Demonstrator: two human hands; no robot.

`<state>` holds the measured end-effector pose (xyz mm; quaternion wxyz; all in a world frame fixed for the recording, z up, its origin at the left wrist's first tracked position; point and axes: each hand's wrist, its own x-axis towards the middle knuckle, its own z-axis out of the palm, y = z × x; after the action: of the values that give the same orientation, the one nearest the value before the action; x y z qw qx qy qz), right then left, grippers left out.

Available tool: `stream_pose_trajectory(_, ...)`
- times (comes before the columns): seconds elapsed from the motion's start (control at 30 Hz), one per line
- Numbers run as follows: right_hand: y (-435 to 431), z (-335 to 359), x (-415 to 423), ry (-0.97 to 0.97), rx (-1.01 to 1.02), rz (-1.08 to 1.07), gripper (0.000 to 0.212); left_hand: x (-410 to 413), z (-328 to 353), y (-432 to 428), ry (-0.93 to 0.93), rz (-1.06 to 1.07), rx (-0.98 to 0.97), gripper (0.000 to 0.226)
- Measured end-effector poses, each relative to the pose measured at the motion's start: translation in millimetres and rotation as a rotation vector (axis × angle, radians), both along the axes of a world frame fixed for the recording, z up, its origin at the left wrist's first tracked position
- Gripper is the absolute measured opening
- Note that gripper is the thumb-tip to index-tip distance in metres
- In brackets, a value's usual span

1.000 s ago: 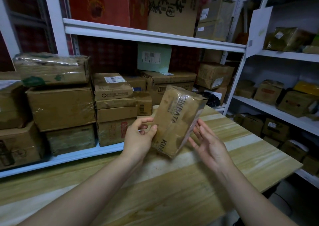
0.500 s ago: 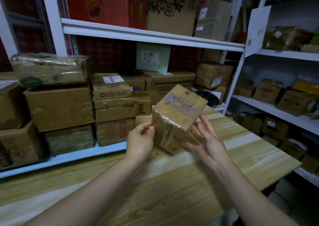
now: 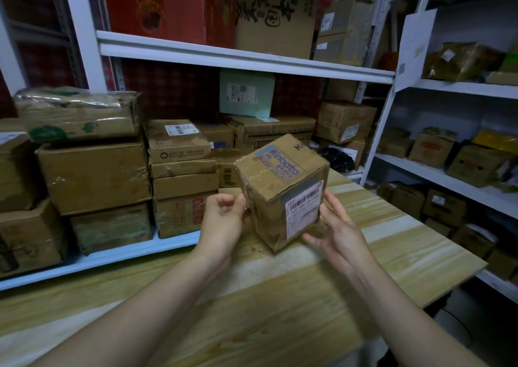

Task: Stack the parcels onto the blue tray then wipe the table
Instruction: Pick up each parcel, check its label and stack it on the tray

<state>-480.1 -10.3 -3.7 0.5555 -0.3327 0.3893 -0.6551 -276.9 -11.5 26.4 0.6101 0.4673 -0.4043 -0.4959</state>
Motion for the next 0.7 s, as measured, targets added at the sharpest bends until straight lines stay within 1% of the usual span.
stream_pose_trajectory(0.1,2,1,0,0.01,0.02,-0.015,0.031,1,3,0,-0.023,-0.038,-0.018,0.012)
stream_pose_trajectory(0.2,3,1,-1,0.016,0.032,-0.031,0.051,1,8,5,0.004,-0.136,-0.021,0.021)
stream_pose_trajectory(0.23,4,1,-2,0.009,0.042,-0.029,0.054,1,9,6,0.005,-0.157,-0.022,0.024)
stream_pose_trajectory(0.3,5,1,-3,-0.038,0.071,-0.008,0.051,1,8,7,-0.005,-0.189,-0.041,0.028)
stream_pose_trajectory(0.37,5,0,-6,-0.076,0.101,0.001,0.041,0,7,6,-0.062,-0.201,-0.07,0.033)
stream_pose_trajectory(0.53,3,-4,-10,-0.001,0.108,0.021,0.021,-2,4,5,-0.082,-0.231,-0.102,0.049)
stream_pose_trajectory(0.6,2,-6,-12,-0.014,0.106,0.035,0.02,-1,4,4,-0.109,-0.228,-0.105,0.049)
stream_pose_trajectory(0.7,2,-9,-17,-0.133,0.104,0.045,0.028,-1,3,0,-0.128,-0.193,-0.092,0.045)
